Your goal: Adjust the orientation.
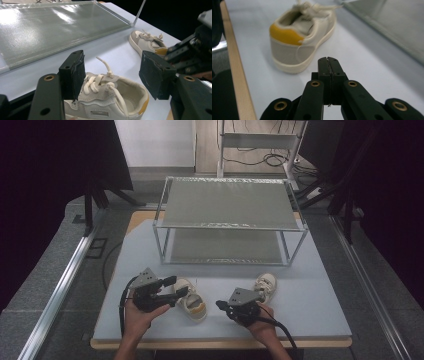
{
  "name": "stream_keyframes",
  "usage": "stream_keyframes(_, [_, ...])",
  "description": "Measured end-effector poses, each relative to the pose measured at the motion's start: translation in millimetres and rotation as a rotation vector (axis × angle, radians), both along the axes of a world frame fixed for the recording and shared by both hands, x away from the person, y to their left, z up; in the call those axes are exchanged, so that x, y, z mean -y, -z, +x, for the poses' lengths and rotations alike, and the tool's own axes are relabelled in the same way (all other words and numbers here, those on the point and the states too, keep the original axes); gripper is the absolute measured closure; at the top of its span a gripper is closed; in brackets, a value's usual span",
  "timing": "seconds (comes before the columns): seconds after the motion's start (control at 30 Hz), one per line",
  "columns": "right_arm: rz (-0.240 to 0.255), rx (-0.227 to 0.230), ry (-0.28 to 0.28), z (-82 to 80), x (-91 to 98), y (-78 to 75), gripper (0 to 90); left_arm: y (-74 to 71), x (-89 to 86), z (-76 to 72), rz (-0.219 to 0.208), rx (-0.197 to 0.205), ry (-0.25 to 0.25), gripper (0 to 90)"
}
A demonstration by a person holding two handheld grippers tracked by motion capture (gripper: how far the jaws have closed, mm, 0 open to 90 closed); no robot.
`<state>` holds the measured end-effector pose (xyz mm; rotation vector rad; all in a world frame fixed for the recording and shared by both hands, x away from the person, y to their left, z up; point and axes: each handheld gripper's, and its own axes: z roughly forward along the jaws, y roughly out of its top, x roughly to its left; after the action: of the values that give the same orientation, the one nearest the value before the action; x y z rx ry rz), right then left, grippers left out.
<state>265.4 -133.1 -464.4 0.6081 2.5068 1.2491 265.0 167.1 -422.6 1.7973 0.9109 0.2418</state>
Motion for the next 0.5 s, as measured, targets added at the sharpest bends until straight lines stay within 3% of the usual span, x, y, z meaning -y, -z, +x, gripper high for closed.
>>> stream_keyframes(0.27, [-0.03, -0.026, -0.066, -4.0, -27.5, 12.4, 90.0, 0.9, -0.3, 1.2, 0.005, -0.003, 0.0, 36.6])
stream_keyframes(0.5, [0.008, -0.043, -0.105, -5.9, -43.8, 15.7, 90.0, 0.9, -1.4, 1.5, 0.004, -0.003, -0.006, 36.7])
